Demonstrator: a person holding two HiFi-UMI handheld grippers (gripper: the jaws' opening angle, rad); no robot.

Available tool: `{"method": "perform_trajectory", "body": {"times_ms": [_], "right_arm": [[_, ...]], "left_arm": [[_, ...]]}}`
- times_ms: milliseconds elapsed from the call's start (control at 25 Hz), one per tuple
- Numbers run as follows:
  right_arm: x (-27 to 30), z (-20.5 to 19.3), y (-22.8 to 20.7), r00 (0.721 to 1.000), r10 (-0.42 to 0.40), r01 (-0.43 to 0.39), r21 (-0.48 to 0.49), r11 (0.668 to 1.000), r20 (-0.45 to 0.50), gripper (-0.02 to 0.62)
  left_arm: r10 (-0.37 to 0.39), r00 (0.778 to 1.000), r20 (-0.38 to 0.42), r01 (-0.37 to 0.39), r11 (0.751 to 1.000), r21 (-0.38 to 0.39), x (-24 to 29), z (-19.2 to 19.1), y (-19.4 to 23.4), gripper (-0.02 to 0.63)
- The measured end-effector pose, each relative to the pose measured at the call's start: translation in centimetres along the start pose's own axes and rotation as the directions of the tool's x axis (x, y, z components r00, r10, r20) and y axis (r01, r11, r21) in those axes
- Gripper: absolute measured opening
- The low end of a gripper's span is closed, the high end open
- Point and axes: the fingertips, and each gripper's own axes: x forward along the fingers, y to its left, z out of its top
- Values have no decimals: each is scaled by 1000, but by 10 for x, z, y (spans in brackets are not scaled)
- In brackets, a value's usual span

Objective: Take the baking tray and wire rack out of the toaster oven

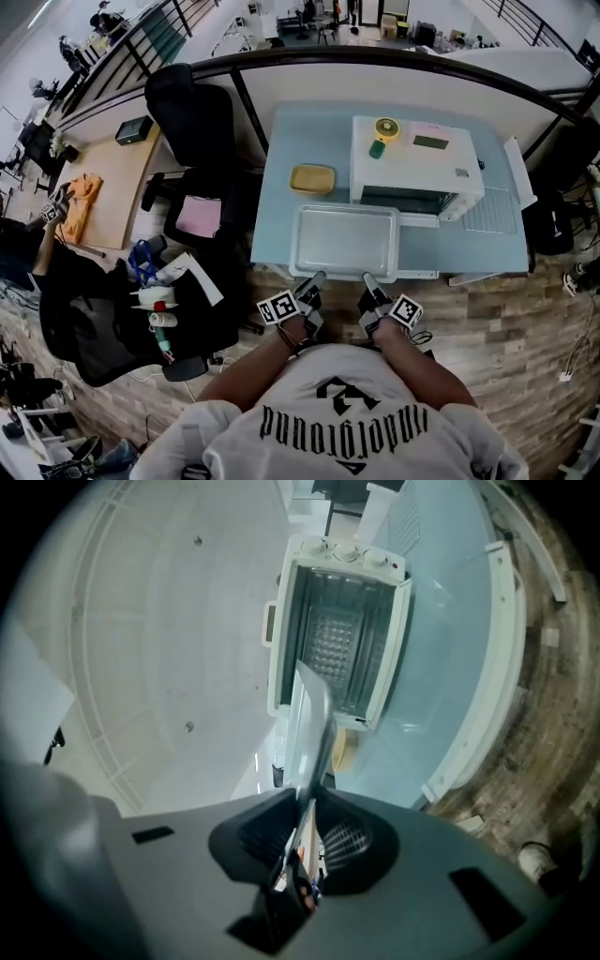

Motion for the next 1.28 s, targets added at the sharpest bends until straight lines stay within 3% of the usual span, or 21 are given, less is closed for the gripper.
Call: {"method": "perform_trajectory", "body": {"times_ms": [200,360,440,600,720,1280], "right_arm": [[38,-42,22,1000,5,-5,-2,1000,11,71],[68,-66,40,997,83,-83,-5,997,6,72],[75,-78,40,999,41,-41,-6,999,1,72],[95,-96,48,998,63,-63,-26,998,-16,74],[97,-107,42,1000,16,-16,-11,1000,-24,75],[112,-121,5,999,-38,40,55,998,-36,81]], "left_arm": [[-16,1000,-9,16,1000,20,-34,46,16,67],[-19,1000,-3,19,1000,22,-57,73,27,69],[-21,1000,0,21,1000,20,-68,83,33,69],[-16,1000,7,16,1000,18,-83,101,46,69],[-3,1000,8,3,1000,7,-89,104,53,71],[71,997,-38,-72,997,-32,-85,98,95,72]]}}
